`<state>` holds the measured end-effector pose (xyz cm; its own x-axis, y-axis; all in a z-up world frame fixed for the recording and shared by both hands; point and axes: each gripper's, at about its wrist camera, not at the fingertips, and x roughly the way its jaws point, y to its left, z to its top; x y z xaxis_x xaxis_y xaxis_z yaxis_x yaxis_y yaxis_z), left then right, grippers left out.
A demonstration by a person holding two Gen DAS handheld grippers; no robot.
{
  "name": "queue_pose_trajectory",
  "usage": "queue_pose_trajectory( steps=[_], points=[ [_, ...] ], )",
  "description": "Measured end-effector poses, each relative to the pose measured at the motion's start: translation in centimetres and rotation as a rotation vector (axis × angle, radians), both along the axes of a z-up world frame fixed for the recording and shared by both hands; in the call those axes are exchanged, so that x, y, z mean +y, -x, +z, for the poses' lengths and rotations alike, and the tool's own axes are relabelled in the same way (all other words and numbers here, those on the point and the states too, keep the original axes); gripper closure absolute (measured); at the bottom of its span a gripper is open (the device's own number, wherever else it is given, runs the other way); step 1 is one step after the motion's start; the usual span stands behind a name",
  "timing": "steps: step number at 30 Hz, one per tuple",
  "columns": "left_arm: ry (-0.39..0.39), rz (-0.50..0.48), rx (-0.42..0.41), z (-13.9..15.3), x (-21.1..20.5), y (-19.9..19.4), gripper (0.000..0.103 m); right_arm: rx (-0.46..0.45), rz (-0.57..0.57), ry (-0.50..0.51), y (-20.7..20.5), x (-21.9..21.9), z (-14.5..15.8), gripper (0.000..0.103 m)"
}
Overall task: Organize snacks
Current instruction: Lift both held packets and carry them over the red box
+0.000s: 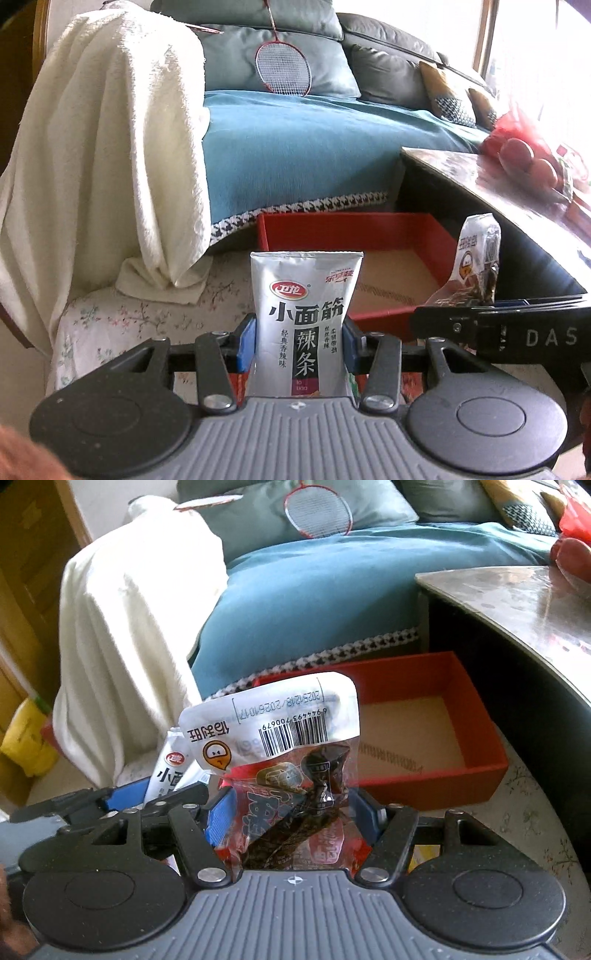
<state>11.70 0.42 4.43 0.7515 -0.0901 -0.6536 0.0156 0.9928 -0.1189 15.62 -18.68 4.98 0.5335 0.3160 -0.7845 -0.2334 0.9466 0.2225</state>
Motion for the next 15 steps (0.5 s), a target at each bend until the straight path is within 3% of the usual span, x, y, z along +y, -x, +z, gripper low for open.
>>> queue_pose_trajectory(
  steps=[15],
  points=[
    [-0.058, 0.022, -0.047, 0.1, -2.5, -5.9, 0.065, -0.048, -0.089, -0.005, -5.4, -0.3, -0.5, 0.03]
  ],
)
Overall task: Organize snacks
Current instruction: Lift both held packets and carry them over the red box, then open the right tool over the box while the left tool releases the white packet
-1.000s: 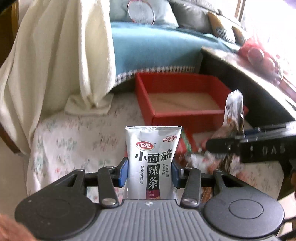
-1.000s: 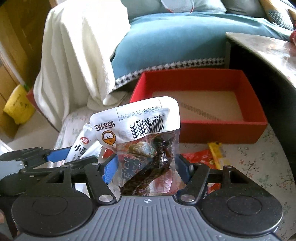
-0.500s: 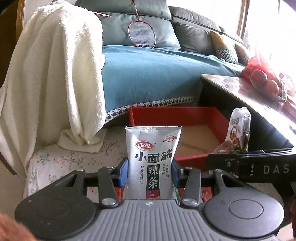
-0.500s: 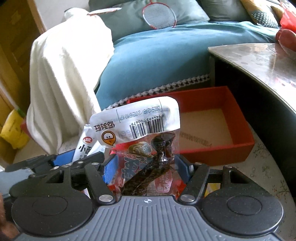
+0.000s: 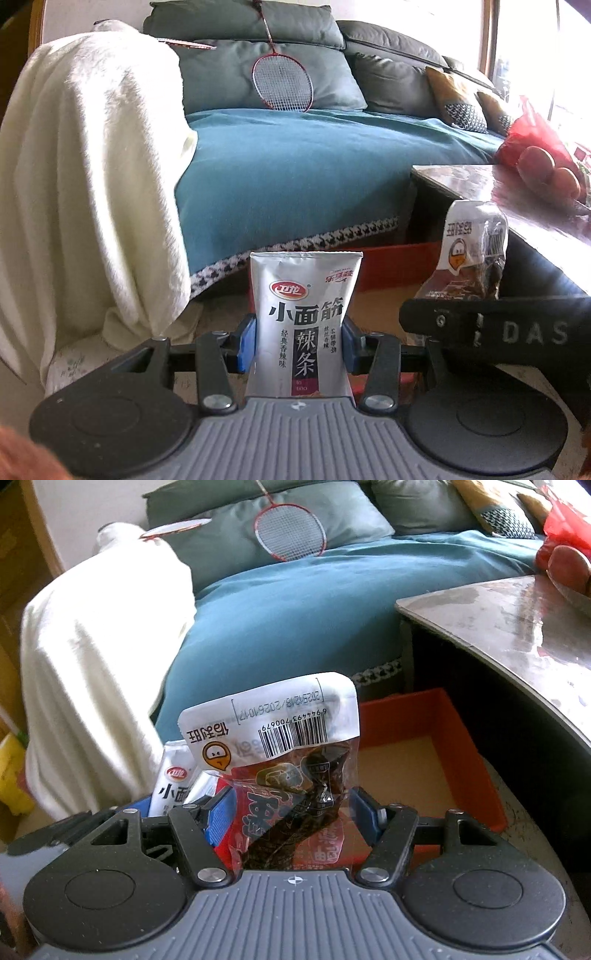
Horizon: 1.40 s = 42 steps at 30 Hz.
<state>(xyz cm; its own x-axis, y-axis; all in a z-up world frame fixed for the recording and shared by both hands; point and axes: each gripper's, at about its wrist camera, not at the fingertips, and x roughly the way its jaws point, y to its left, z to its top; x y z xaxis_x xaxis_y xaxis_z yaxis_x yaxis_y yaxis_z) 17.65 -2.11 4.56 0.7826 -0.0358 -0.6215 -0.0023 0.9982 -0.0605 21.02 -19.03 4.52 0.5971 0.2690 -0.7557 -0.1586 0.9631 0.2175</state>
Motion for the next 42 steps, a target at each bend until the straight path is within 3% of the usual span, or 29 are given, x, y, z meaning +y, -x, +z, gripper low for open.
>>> queue_pose_trajectory(
  steps=[17, 27, 35, 36, 38, 42],
  points=[
    [-0.036, 0.053, 0.017, -2.3, -0.8, -6.3, 0.065, 0.01, -0.008, 0.059, -6.6, 0.5, -3.8, 0.03],
    [-0.113, 0.06, 0.071, -5.2, -1.9, -8.4, 0.064, 0.122, -0.028, 0.046, -9.1, 0.7, -8.0, 0.03],
    [-0.134, 0.026, 0.128, -6.9, -3.2, -8.8, 0.064, 0.181, -0.052, 0.169, -8.9, 0.2, -9.4, 0.03],
    [-0.138, 0.025, 0.134, -7.1, -3.4, -8.8, 0.064, 0.187, -0.058, 0.189, -8.9, 0.0, -9.6, 0.032],
    [-0.15, 0.021, 0.145, -7.4, -3.8, -8.8, 0.064, 0.205, -0.063, 0.216, -8.9, -0.4, -9.9, 0.052],
    [-0.186, 0.015, 0.176, -8.4, -4.4, -9.0, 0.064, 0.24, -0.059, 0.187, -8.9, -1.1, -10.5, 0.039]
  ],
)
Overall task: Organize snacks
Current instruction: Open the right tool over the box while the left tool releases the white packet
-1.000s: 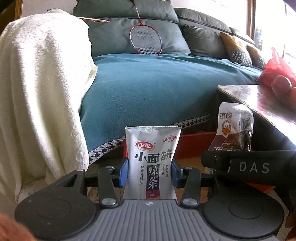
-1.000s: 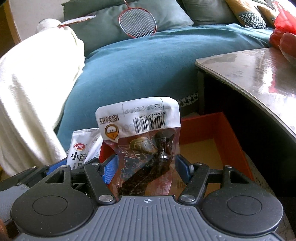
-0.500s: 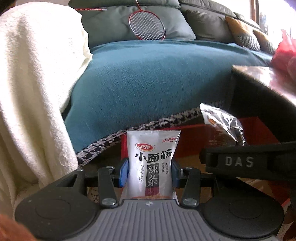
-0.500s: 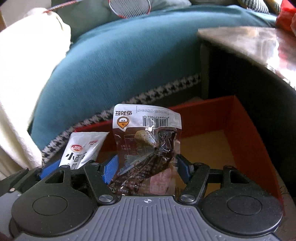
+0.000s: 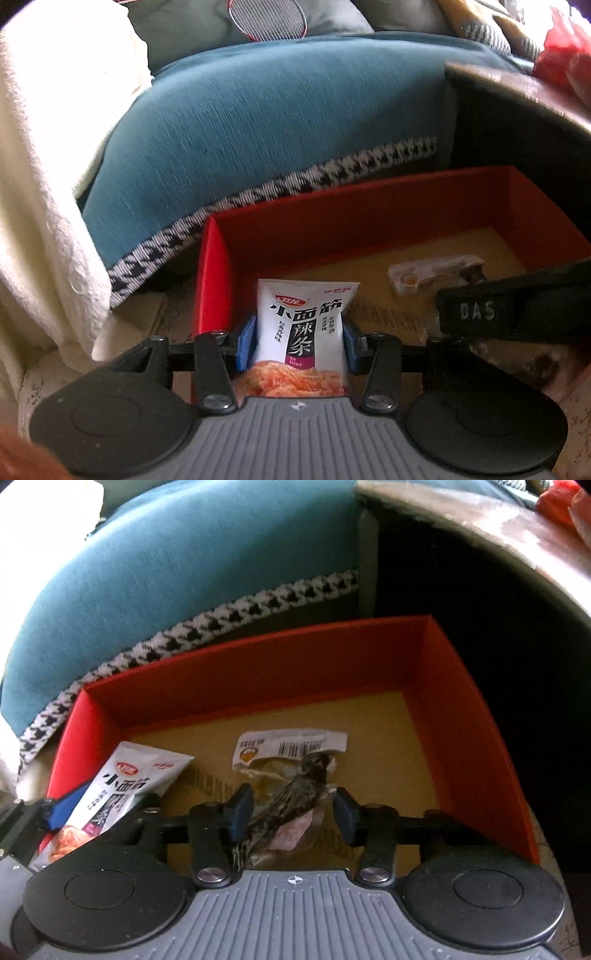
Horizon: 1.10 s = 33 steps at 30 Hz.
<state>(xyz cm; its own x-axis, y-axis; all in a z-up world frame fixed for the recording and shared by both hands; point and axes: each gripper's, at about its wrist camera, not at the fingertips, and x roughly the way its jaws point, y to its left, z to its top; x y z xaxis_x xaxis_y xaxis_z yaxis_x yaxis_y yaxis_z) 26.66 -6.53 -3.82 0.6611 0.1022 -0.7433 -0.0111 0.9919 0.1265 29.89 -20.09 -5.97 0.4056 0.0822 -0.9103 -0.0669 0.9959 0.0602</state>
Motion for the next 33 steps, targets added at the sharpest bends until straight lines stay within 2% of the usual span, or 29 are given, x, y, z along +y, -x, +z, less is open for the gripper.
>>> queue_pose_trajectory(
  steps=[2, 4, 7, 11, 15, 20, 27, 33],
  points=[
    [-0.03, -0.013, 0.007, -0.2, -0.5, 0.0, 0.062, -0.012, 0.009, 0.032, 0.3, 0.2, 0.0, 0.034],
    [-0.032, -0.034, 0.022, -0.3, -0.8, -0.1, 0.049, -0.016, 0.014, 0.049, 0.4, 0.3, 0.2, 0.031],
    [-0.001, -0.031, 0.035, 0.0, -0.7, 0.0, 0.04, -0.035, 0.01, 0.057, 1.0, -0.1, 1.1, 0.028],
    [0.018, -0.022, 0.032, 0.8, -0.2, 0.2, 0.038, -0.056, 0.007, 0.064, 1.8, -0.6, 2.6, 0.025],
    [0.081, -0.004, 0.022, 2.3, 0.7, 0.8, 0.037, -0.074, 0.004, 0.042, 2.6, -1.1, 4.0, 0.02],
    [0.128, 0.007, 0.006, 3.6, 1.5, 1.8, 0.035, -0.099, 0.007, 0.044, 3.1, -1.0, 5.2, 0.02],
    [0.131, 0.029, -0.013, 4.7, 2.5, 3.4, 0.035, -0.105, 0.017, 0.071, 4.3, -0.5, 6.5, 0.02],
    [0.151, 0.027, -0.025, 5.7, 3.2, 5.2, 0.035, -0.149, 0.035, 0.123, 6.6, 0.1, 8.2, 0.017]
  ],
)
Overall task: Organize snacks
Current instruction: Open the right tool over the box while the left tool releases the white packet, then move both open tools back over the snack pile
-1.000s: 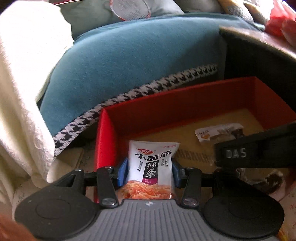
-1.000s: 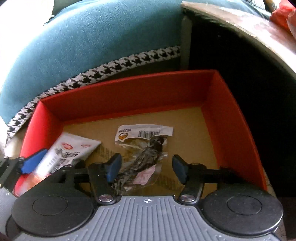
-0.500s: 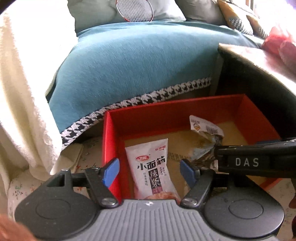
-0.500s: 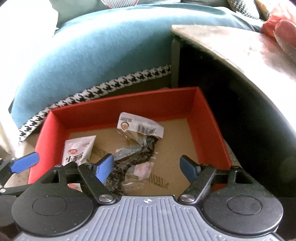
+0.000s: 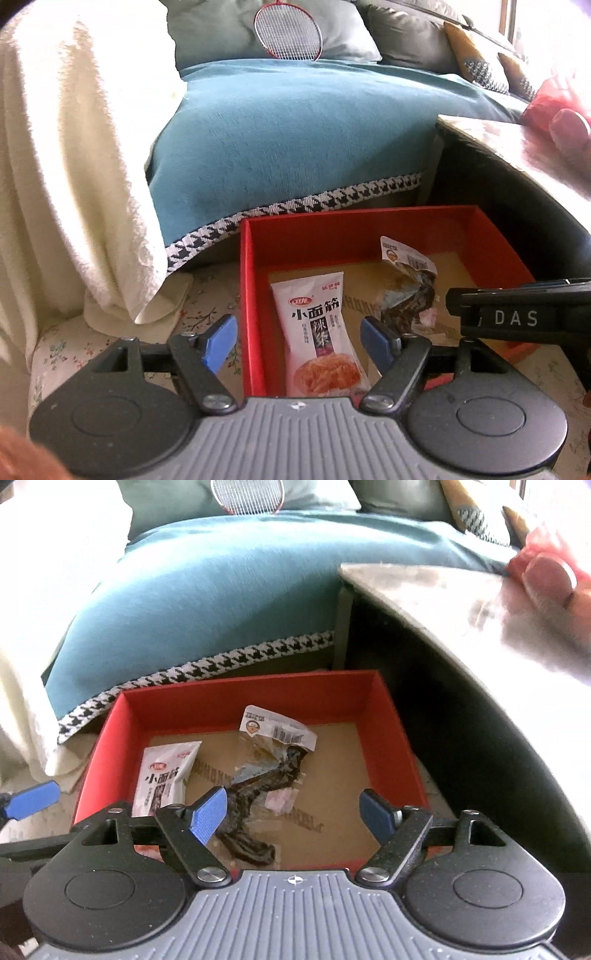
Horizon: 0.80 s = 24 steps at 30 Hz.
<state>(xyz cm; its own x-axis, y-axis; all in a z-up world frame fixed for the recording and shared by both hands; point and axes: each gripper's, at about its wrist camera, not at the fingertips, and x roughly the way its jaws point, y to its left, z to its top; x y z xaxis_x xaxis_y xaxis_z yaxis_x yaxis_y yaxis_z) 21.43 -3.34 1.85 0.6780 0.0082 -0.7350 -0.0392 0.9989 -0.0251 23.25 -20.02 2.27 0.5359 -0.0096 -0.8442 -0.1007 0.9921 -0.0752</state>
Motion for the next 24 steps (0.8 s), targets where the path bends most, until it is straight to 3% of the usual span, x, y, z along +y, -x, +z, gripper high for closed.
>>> queue_pose_trajectory(
  steps=[12, 24],
  points=[
    [-0.028, -0.056, 0.015, 0.4, 0.1, 4.6, 0.034, -0.011, 0.043, 0.113, 6.0, 0.6, 0.8, 0.017],
    [-0.039, -0.125, 0.041, 0.3, -0.2, 10.3, 0.034, -0.001, 0.041, 0.076, 11.8, 0.0, 1.7, 0.015]
  ],
)
